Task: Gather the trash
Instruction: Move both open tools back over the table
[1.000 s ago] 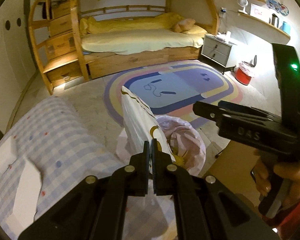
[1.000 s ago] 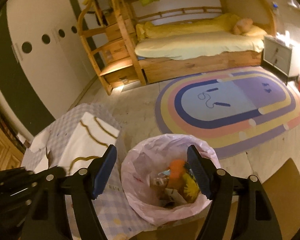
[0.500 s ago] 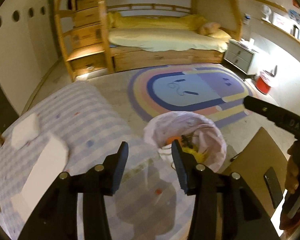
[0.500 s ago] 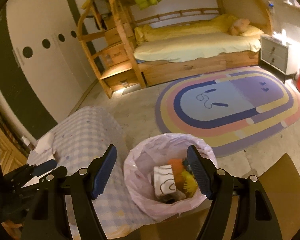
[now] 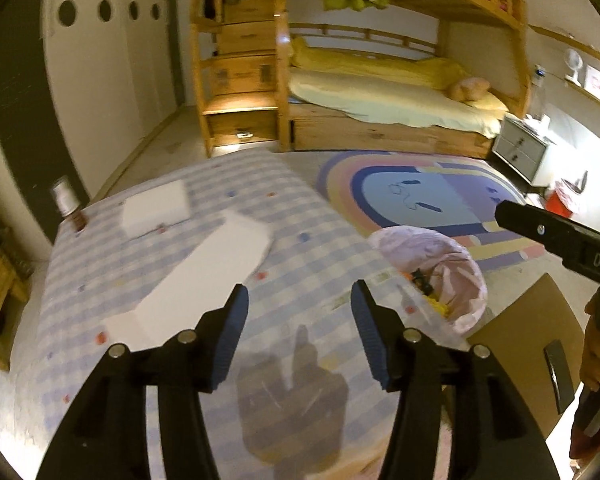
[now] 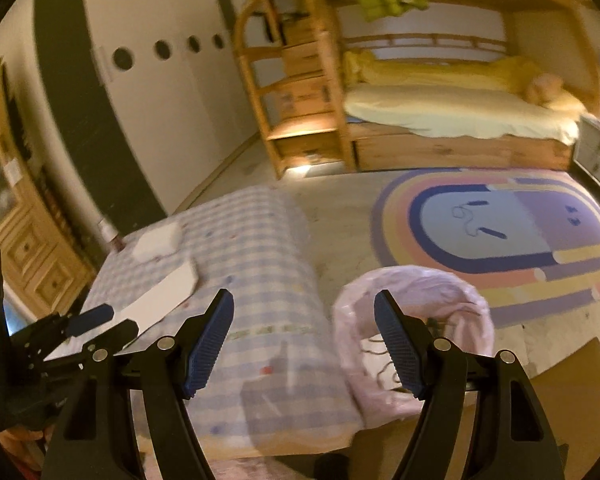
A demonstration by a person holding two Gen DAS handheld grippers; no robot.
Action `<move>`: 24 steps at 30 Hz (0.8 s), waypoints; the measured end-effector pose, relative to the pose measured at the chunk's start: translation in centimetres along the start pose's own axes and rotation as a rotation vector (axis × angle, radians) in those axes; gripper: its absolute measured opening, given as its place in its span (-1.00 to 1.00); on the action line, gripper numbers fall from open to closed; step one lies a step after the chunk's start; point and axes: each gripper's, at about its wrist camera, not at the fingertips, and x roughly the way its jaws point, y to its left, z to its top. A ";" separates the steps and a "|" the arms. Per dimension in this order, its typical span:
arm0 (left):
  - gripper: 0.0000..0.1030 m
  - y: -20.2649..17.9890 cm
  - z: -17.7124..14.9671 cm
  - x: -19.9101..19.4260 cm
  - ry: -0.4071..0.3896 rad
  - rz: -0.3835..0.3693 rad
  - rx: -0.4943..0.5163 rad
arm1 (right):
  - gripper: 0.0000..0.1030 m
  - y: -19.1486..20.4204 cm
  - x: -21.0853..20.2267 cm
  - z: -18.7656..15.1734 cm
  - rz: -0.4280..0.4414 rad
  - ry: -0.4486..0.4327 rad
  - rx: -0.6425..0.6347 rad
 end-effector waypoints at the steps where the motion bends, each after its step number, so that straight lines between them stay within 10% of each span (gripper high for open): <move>1: 0.03 0.9 -0.3 -0.4 -0.001 0.015 -0.018 | 0.42 0.8 0.2 -0.1 0.011 0.009 -0.016; 24: 0.49 14.3 -4.1 -3.5 0.000 0.224 -0.284 | 0.04 12.7 5.9 -1.4 0.146 0.122 -0.209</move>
